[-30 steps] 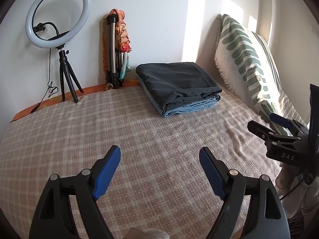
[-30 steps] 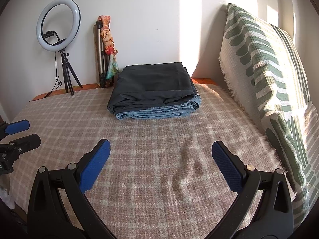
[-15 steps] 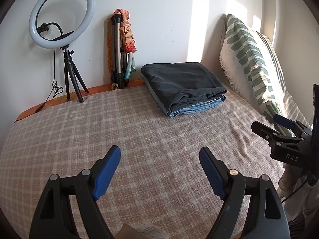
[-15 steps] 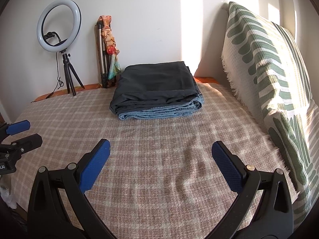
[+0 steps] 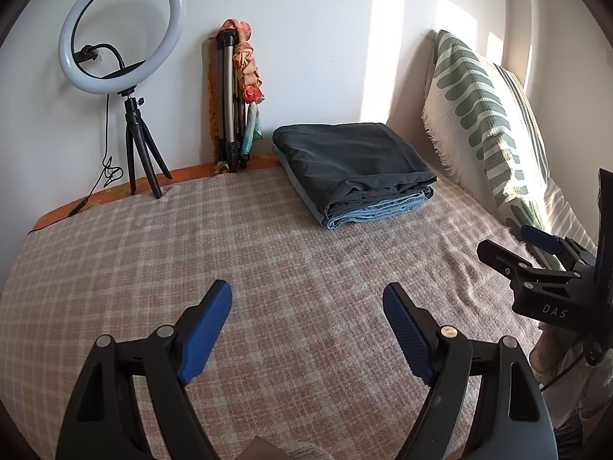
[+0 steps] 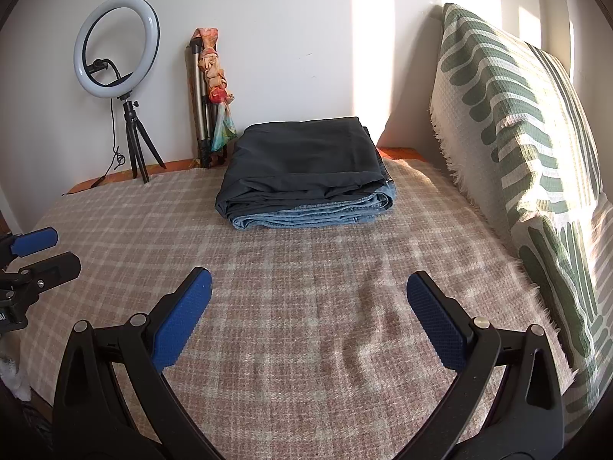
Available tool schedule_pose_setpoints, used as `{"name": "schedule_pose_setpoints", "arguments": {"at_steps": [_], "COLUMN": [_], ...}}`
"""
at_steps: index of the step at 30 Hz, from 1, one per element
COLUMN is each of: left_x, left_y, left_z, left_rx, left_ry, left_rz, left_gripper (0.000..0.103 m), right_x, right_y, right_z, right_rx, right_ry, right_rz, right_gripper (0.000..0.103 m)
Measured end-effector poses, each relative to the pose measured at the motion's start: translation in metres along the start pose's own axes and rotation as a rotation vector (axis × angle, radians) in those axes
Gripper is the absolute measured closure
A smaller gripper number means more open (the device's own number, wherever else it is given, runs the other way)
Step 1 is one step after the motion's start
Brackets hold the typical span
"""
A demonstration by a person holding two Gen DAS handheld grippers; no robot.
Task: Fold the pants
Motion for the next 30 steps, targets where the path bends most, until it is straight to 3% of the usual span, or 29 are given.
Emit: {"name": "schedule_pose_setpoints", "arguments": {"at_steps": [30], "left_x": [-0.001], "left_y": [-0.0016], "left_z": [0.0029], "left_rx": [-0.017], "left_ry": [-0.028], "left_rz": [-0.009], "left_gripper": [0.023], "right_x": [0.0055], "right_y": [0.0028], "right_z": [-0.0028], "right_rx": [0.014], "right_ry": [-0.014], "right_rz": [0.011], "right_gripper": [0.0]}}
Point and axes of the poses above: each gripper's, at about its wrist camera, not at the fingertips, and z roughly against the way its jaws point, x to its left, y to its underside, the point moved 5 cm from there along -z, roughly the way its jaws point, and after that the axes turned 5 degrees about y, right-handed, at the moved point
